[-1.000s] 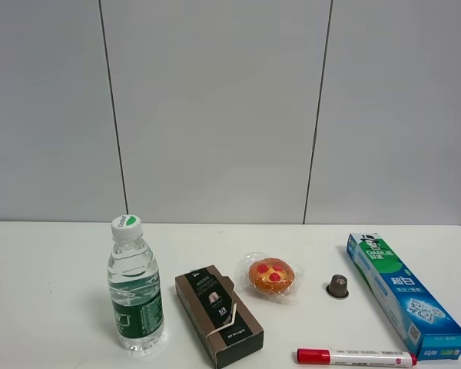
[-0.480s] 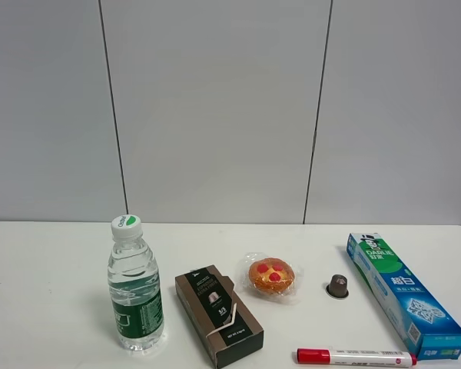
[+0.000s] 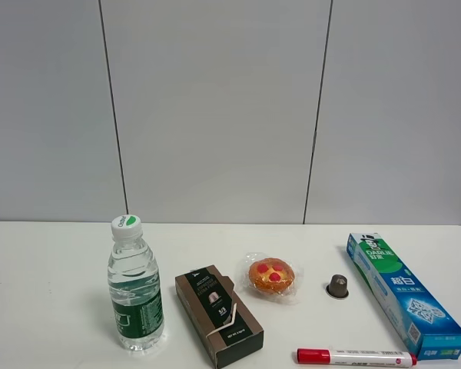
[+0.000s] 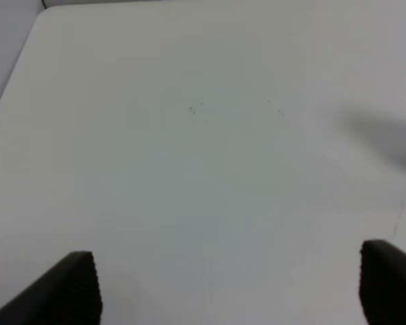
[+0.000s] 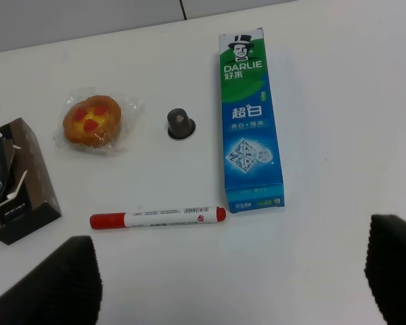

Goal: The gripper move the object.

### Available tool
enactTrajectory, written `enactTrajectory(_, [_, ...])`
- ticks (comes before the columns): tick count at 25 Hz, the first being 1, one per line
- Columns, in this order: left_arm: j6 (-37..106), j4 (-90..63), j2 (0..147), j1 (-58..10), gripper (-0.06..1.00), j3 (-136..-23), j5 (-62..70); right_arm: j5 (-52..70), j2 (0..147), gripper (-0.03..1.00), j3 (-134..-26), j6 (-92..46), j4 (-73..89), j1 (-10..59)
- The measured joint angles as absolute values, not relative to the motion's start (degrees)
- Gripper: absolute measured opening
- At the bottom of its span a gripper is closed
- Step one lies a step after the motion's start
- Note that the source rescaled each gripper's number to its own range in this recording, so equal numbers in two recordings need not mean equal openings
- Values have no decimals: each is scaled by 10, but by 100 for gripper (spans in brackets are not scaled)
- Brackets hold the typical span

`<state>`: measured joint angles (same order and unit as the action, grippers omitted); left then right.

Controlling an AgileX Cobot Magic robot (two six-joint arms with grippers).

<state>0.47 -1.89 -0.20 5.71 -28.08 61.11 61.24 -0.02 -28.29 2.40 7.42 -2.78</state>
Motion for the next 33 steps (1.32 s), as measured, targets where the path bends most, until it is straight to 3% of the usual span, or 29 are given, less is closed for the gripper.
enactTrajectory(33, [5, -20, -2, 57, 68, -281, 611, 612, 0, 100, -283, 24, 74, -28])
